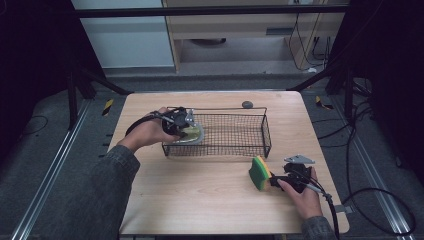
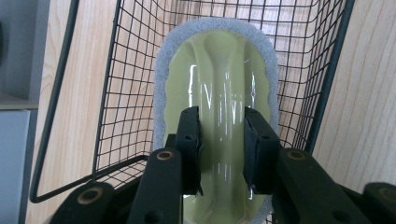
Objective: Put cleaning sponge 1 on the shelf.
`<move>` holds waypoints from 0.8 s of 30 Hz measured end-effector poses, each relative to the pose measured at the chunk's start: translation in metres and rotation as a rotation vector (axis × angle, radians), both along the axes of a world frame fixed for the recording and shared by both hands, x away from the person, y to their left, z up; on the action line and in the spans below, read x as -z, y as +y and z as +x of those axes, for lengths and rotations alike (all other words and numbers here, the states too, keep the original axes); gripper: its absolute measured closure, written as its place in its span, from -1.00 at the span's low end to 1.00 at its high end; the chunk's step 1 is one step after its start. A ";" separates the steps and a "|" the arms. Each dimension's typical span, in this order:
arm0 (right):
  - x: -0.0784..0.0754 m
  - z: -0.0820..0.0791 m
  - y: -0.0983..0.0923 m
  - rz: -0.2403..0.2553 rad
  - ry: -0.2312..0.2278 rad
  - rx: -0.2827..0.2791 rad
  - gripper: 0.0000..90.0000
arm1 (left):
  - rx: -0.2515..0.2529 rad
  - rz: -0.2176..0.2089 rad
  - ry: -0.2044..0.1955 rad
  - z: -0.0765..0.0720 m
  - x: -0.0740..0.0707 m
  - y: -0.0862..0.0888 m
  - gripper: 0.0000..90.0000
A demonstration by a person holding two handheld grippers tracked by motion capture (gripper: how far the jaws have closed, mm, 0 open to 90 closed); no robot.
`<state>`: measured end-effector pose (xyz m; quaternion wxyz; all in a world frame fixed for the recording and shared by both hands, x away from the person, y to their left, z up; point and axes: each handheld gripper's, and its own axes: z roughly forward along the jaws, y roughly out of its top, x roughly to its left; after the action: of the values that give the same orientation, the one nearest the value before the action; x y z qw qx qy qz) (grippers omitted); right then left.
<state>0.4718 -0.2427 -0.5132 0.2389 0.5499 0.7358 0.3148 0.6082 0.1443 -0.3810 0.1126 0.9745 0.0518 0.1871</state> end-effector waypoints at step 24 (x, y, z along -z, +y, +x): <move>0.000 0.000 0.000 0.000 0.000 -0.001 -0.98 | -0.011 0.012 0.060 0.006 0.020 -0.004 0.55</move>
<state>0.4719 -0.2427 -0.5132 0.2386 0.5497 0.7361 0.3149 0.6138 0.1408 -0.4010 0.1042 0.9800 0.0592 0.1588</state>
